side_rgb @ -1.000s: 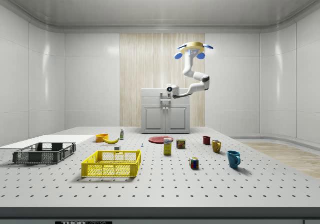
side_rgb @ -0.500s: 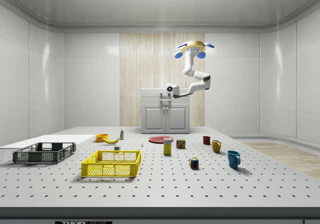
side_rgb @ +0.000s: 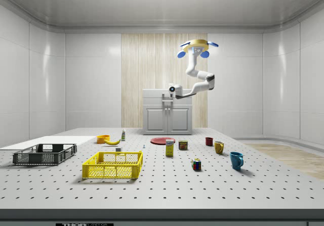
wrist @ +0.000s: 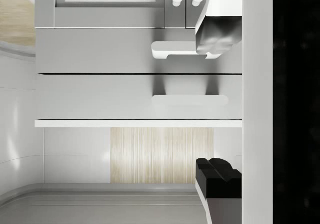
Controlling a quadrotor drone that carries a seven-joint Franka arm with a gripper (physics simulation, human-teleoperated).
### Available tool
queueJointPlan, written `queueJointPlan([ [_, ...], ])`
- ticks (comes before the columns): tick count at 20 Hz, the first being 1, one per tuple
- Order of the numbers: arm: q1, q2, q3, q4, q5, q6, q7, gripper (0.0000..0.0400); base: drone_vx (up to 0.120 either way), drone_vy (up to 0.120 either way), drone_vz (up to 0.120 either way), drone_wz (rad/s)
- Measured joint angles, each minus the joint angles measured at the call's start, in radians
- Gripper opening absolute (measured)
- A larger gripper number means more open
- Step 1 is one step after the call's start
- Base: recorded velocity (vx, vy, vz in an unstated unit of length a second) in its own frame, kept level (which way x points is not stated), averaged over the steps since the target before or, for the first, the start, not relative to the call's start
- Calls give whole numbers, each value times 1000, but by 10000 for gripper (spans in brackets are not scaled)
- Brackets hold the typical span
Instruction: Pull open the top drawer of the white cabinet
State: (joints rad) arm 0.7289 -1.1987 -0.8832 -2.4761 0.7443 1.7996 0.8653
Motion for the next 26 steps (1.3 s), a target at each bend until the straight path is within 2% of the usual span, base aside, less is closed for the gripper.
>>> queueJointPlan([
  [14, 28, 13, 97, -80, 91, 124, -29, 305, 0, 0, 0, 0],
  [26, 72, 50, 197, -131, 206, 243, -74, 305, 0, 0, 0, 0],
])
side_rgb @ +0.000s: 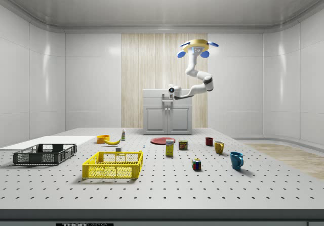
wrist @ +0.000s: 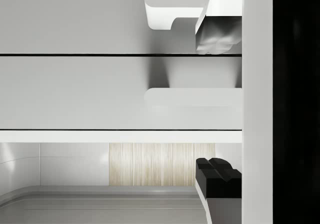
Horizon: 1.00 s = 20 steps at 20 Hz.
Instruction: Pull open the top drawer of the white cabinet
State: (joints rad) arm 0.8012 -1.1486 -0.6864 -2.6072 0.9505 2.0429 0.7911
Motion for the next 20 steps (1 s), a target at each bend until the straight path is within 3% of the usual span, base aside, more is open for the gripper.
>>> queueJointPlan([
  [7, 19, 28, 34, -6, 50, 36, -25, 305, 0, 0, 0, 0],
  [14, 59, 96, 7, 41, 69, 38, -62, 305, 0, 0, 0, 0],
  [20, 83, 132, 14, 56, 100, 55, -86, 305, 0, 0, 0, 0],
])
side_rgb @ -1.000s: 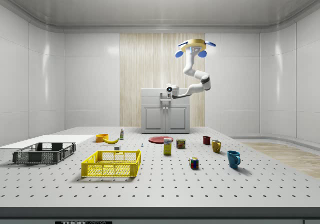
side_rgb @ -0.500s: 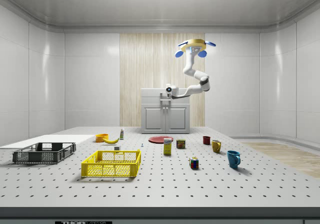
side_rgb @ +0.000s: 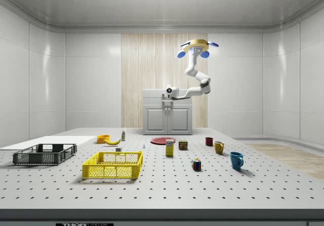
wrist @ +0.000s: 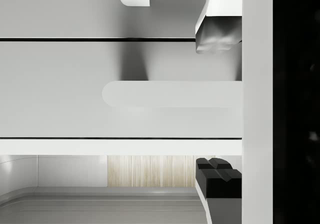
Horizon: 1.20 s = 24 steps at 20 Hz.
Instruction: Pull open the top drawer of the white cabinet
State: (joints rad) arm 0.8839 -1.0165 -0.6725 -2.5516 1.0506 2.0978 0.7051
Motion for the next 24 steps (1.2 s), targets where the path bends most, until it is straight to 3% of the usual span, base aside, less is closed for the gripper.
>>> queueJointPlan([
  [9, 12, 33, 25, 4, 46, 20, -25, 305, 0, 0, 0, 0],
  [24, -11, 58, 50, 22, 73, 0, -25, 305, 0, 0, 0, 0],
])
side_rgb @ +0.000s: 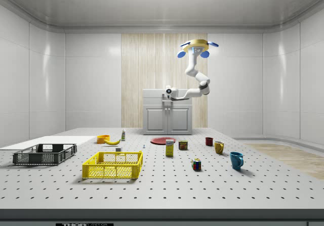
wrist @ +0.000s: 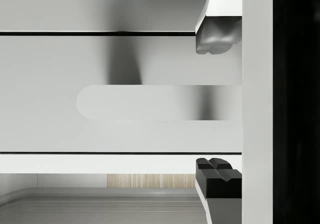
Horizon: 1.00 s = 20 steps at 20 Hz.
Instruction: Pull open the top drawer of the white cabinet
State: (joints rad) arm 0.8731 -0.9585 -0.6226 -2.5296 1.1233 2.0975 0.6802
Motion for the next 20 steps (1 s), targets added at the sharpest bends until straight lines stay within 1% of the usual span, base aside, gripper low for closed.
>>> queueJointPlan([
  [20, -25, 36, 37, 4, 51, -10, -23, 305, 0, 0, 0, 0],
])
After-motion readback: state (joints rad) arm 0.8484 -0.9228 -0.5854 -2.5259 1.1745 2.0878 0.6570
